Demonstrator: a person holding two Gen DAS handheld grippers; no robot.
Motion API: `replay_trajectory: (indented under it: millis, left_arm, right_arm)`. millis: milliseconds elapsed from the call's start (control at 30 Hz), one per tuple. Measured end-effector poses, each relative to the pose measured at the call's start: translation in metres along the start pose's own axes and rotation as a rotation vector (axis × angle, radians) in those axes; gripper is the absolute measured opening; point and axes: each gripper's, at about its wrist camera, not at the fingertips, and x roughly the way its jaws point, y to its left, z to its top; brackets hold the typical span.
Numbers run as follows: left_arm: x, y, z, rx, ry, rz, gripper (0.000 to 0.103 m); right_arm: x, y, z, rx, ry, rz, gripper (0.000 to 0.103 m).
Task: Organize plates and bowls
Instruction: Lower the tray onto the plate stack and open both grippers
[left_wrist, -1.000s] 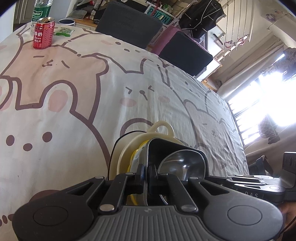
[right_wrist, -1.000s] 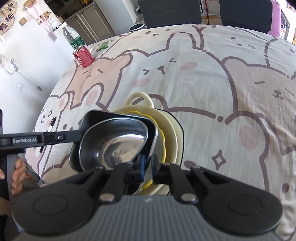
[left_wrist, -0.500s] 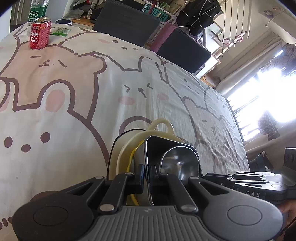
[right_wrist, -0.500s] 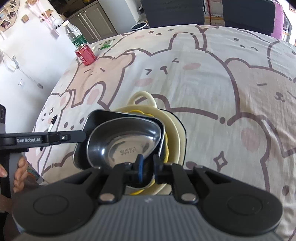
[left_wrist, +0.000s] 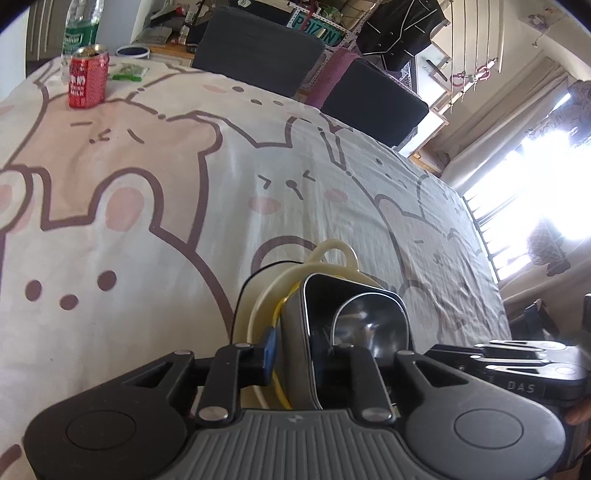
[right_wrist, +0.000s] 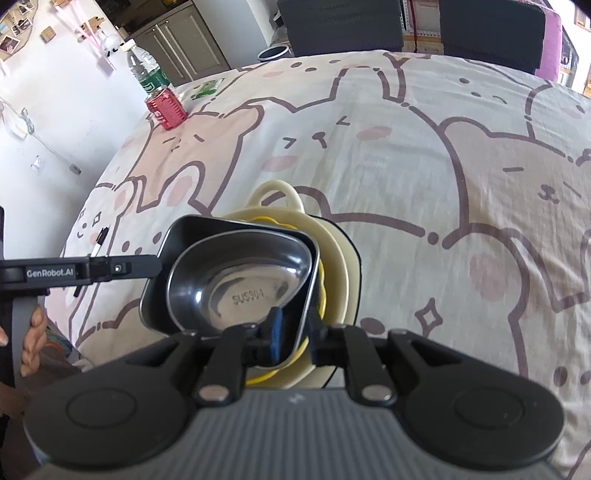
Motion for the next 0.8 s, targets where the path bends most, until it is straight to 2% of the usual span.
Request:
replay_trajectory:
  millis: [33,167,300,433,500,633,733,800]
  left_arm:
    - [-0.002,-0.001,0.0,0.009,-0.005,0.007,0.032]
    - [-0.013,-0.006,-0.001,0.045,-0.036,0.035,0.051]
    - [-0.028,-0.009,-0.004,0.082,-0.092,0.075,0.083]
    - [-0.051,-0.014,-0.008,0.118,-0.166,0.084,0.098]
    - [-0.063,-0.017,-0.011,0.118,-0.202,0.074,0.102]
    - [-0.092,-0.026,-0.021,0.134,-0.279,0.046,0.103]
    - [-0.113,-0.036,-0.032,0.163,-0.336,0.016,0.103]
    - [-0.126,-0.042,-0.042,0.194,-0.364,0.024,0.103]
  right_arm:
    - [-0.002,0.0,0.0,-0.003,-0.008,-0.006,0.024]
    - [-0.014,0.0,-0.001,-0.014,-0.061,-0.03,0.044]
    - [-0.031,0.002,-0.004,-0.023,-0.141,-0.089,0.057]
    - [-0.054,0.009,-0.014,-0.043,-0.249,-0.118,0.074]
    - [-0.068,0.015,-0.023,-0.063,-0.313,-0.152,0.083]
    - [-0.094,0.027,-0.041,-0.082,-0.427,-0.22,0.092]
    - [-0.112,0.033,-0.055,-0.085,-0.494,-0.235,0.098]
    - [-0.123,0.039,-0.067,-0.083,-0.532,-0.235,0.103]
